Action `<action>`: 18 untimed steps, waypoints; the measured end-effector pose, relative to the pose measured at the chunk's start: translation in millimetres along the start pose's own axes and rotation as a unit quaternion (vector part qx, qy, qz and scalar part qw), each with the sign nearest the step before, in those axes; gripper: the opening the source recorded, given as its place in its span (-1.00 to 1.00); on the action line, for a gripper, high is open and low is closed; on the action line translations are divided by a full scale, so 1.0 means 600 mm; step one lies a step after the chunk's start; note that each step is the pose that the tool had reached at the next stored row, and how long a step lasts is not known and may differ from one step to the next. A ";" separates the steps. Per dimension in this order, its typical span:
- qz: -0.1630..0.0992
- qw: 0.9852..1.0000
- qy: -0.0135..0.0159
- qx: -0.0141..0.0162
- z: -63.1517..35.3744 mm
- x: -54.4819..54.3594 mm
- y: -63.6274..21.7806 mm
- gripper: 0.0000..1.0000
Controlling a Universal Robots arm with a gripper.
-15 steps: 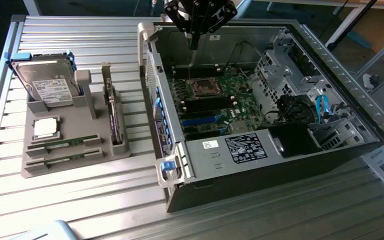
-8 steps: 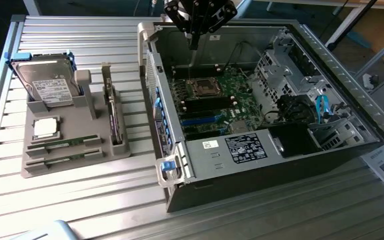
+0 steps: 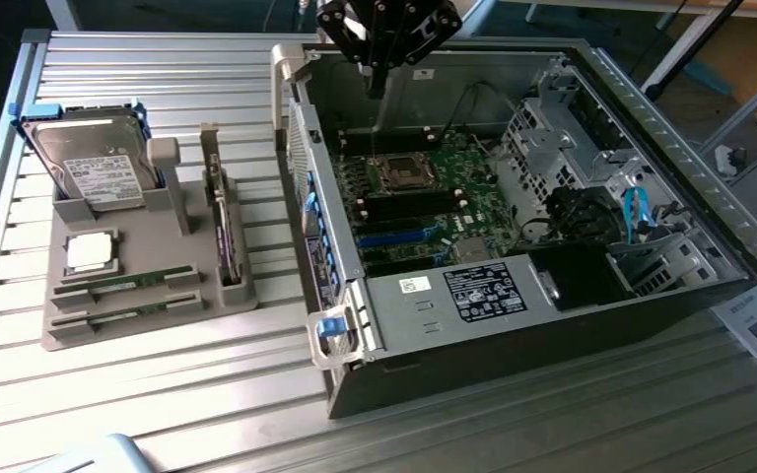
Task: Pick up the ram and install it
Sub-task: 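Reach for the ram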
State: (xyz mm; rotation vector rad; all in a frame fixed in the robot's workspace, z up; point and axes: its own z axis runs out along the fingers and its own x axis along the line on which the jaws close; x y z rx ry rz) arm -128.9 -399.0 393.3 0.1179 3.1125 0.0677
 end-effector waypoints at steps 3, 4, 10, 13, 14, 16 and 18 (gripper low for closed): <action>0.000 1.000 0.000 0.000 0.000 0.011 -0.001 -0.79; 0.000 1.000 0.000 0.000 -0.001 0.020 -0.001 -0.79; 0.000 1.000 0.000 0.000 -0.002 0.058 -0.004 -0.79; 0.000 1.000 0.000 0.000 -0.002 0.073 -0.005 -0.79; 0.000 1.000 0.000 0.000 -0.002 0.078 -0.006 -0.79; 0.000 1.000 0.000 0.000 -0.002 0.089 -0.007 -0.79; 0.000 1.000 0.000 0.000 -0.003 0.099 -0.007 -0.79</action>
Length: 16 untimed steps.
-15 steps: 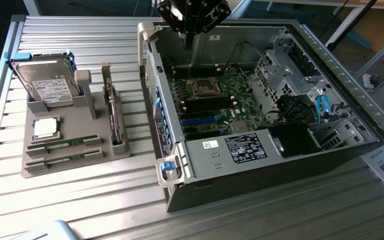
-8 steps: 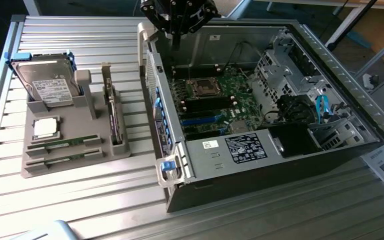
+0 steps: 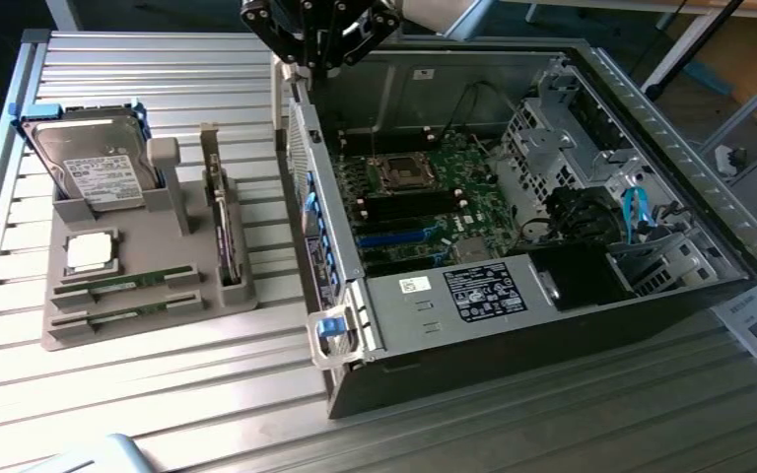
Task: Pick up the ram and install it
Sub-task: 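Reach for the ram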
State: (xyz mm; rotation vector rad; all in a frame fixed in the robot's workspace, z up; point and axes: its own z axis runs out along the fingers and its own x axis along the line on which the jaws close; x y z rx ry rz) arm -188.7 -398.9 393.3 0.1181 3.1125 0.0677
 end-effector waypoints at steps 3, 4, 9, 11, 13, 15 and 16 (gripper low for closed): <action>0.000 1.000 0.000 0.000 -0.001 0.018 -0.001 -0.79; 0.000 1.000 0.000 0.000 -0.001 0.027 -0.002 -0.79; 0.000 1.000 0.000 0.000 -0.002 0.061 -0.005 -0.79; 0.000 1.000 0.000 0.000 -0.002 0.070 -0.005 -0.79; 0.000 1.000 0.000 0.000 -0.002 0.080 -0.006 -0.79; 0.000 1.000 0.000 0.000 -0.002 0.092 -0.007 -0.79; 0.000 1.000 0.000 0.000 -0.003 0.099 -0.007 -0.79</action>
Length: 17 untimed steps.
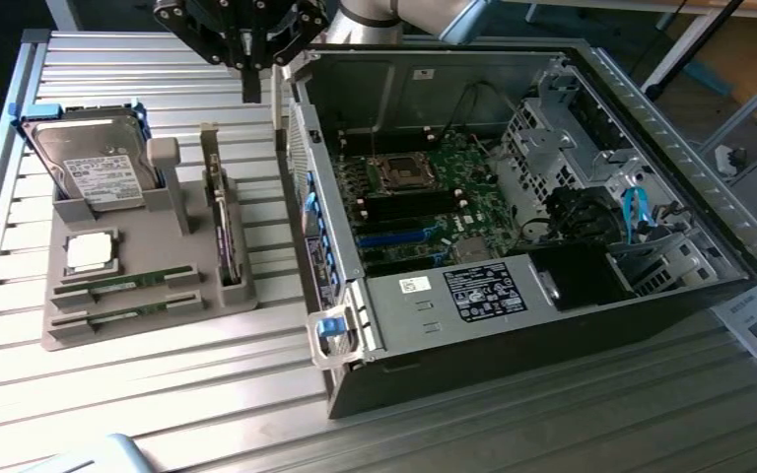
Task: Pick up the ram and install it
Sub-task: 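Reach for the ram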
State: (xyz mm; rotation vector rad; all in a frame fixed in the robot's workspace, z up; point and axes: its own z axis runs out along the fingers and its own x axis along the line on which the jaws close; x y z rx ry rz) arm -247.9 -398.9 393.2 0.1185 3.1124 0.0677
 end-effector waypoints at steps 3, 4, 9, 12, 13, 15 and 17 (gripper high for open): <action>0.000 1.000 0.000 0.000 -0.001 0.027 -0.002 -0.79; 0.000 1.000 0.000 0.000 -0.001 0.034 -0.003 -0.79; 0.000 1.000 0.000 0.000 -0.002 0.077 -0.006 -0.79; 0.000 1.000 0.000 0.000 -0.003 0.091 -0.007 -0.79; 0.000 1.000 0.000 0.000 -0.003 0.096 -0.007 -0.79; 0.000 1.000 0.000 0.000 -0.003 0.113 -0.009 -0.79; 0.000 1.000 0.000 0.000 -0.003 0.123 -0.009 -0.79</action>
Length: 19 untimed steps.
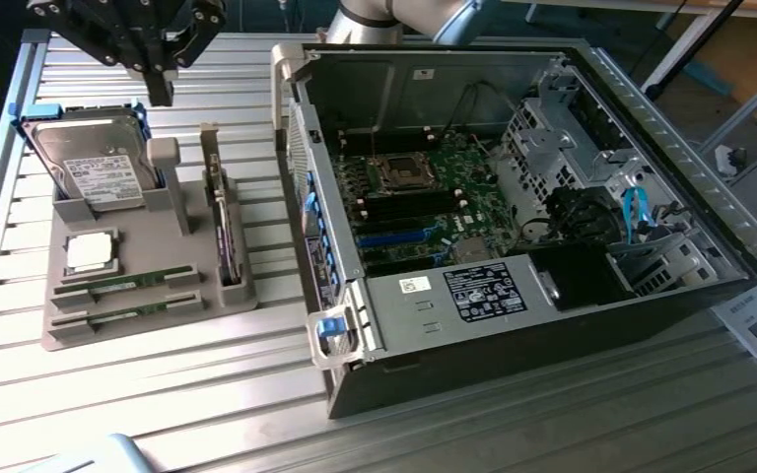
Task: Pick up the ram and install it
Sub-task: 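Reach for the ram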
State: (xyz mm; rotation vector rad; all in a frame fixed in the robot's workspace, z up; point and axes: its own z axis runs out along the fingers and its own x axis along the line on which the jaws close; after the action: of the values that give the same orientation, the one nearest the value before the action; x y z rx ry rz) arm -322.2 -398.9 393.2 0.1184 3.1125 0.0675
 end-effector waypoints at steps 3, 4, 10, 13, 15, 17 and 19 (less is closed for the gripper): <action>0.000 1.000 0.000 0.000 0.000 0.018 -0.001 -0.79; 0.000 1.000 0.000 0.000 -0.001 0.026 -0.002 -0.79; 0.000 1.000 0.000 0.000 -0.001 0.059 -0.005 -0.79; 0.000 1.000 0.000 0.000 -0.002 0.068 -0.005 -0.79; 0.000 1.000 0.000 0.000 -0.002 0.068 -0.005 -0.79; 0.000 1.000 0.000 0.000 -0.002 0.067 -0.005 -0.79; 0.000 1.000 0.000 0.000 -0.002 0.068 -0.005 -0.79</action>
State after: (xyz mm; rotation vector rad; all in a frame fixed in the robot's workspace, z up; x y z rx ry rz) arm -362.8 -399.0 393.1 0.1183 3.1125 0.0676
